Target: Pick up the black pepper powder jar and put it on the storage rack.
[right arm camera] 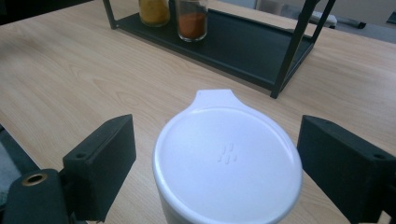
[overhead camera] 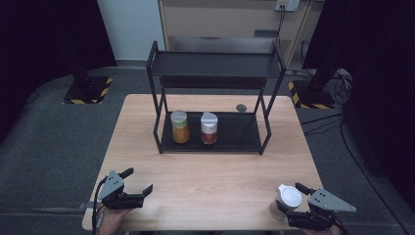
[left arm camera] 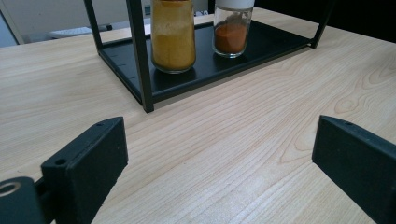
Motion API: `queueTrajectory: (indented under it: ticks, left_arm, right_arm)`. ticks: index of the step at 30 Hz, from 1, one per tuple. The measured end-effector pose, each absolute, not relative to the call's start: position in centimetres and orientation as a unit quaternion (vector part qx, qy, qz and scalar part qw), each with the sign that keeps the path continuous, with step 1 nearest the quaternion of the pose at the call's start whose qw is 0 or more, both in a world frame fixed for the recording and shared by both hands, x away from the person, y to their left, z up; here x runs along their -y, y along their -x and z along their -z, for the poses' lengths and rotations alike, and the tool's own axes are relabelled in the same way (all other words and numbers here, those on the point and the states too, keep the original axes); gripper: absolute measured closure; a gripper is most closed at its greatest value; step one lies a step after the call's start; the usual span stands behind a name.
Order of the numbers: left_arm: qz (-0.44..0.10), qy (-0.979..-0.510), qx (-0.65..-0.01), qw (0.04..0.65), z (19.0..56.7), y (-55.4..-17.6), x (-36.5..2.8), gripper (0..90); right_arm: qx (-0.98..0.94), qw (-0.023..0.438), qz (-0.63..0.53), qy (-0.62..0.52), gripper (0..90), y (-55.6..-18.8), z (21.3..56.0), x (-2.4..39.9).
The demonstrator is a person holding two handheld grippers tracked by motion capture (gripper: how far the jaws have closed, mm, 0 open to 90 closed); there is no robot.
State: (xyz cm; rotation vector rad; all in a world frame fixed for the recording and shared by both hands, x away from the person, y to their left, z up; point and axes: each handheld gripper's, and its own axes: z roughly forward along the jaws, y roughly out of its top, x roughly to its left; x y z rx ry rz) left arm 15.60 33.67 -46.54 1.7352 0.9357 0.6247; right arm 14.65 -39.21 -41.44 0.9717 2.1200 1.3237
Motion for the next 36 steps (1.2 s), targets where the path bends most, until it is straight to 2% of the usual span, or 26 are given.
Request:
queueTrajectory:
  ticks: [10,17,36]
  left_arm:
    - [-0.26,-0.721,-0.389,0.511,46.52,-15.6,-33.66,3.0]
    - [-0.259,-0.721,-0.389,0.511,46.53,-15.61,-33.66,3.0]
    - [-0.259,-0.721,-0.389,0.511,46.53,-15.63,-33.65,3.0]
  right_arm:
    - [-0.774,0.219,-0.472,-0.362,20.4,-14.84,41.94,39.24]
    - [-0.774,0.225,-0.471,-0.358,30.6,-14.69,42.31,39.23]
    - [-0.778,0.234,-0.468,-0.349,31.4,-14.36,42.24,38.56]
